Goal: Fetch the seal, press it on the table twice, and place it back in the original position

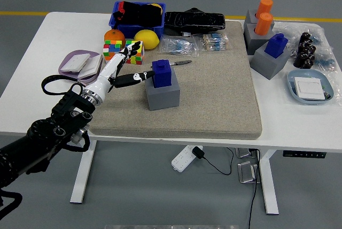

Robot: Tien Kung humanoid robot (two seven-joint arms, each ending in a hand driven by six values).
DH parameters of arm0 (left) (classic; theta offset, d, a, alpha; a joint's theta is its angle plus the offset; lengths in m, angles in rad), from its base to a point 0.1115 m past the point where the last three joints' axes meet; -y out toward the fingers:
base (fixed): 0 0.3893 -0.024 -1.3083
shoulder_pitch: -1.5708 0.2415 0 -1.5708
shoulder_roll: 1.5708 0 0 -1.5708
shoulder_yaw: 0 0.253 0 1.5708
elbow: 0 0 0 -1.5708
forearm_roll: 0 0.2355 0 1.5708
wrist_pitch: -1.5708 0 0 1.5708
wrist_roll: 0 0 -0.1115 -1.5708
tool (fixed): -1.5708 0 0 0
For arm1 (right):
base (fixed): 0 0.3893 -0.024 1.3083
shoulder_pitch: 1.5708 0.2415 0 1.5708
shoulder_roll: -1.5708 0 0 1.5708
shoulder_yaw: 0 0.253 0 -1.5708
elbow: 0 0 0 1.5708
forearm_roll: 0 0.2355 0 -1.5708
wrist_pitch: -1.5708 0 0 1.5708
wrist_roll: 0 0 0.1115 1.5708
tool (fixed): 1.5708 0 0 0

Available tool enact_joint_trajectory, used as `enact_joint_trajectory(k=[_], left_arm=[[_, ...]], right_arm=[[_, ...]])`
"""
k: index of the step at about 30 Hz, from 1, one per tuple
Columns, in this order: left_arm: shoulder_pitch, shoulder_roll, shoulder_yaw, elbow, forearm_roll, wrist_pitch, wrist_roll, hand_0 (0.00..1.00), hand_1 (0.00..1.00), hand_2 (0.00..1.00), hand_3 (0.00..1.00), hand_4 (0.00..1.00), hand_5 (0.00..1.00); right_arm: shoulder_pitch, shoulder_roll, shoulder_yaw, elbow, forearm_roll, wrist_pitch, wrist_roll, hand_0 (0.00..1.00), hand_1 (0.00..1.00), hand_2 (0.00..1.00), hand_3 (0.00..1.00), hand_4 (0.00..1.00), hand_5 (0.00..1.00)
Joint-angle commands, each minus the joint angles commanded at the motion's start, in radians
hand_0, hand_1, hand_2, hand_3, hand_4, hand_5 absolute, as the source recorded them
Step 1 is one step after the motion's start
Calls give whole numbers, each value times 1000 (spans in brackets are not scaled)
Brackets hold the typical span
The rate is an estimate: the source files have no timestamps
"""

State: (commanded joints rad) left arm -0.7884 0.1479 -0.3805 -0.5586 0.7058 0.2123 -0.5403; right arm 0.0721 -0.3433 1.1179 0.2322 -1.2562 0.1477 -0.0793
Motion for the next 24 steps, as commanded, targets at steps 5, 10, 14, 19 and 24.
enact_joint_trajectory(k=[5, 10, 14, 19, 24], left_arm=[[-2, 31, -23, 4, -5, 5, 3, 998, 998, 998, 998, 998, 467], [-2, 66, -51, 4, 1, 6, 5, 998, 998, 998, 998, 998, 472], [-5, 88, -76, 5, 1, 6, 7, 998, 998, 998, 998, 998, 475], [-15, 109, -105, 10, 6, 4, 16, 998, 998, 998, 998, 998, 474], [-19, 127, -117, 11, 6, 5, 18, 998, 998, 998, 998, 998, 474]], right_arm=[[2, -5, 4, -3, -2, -1, 1, 788, 664, 666, 672, 823, 570], [6, -9, 2, -1, -3, 0, 0, 788, 664, 665, 672, 823, 571], [10, -11, 3, -2, -5, 0, 0, 789, 664, 666, 672, 825, 571], [18, -15, 6, -2, -8, -1, 0, 789, 664, 666, 673, 825, 573], [23, -16, 9, -3, -11, -2, -1, 788, 664, 666, 672, 826, 573]])
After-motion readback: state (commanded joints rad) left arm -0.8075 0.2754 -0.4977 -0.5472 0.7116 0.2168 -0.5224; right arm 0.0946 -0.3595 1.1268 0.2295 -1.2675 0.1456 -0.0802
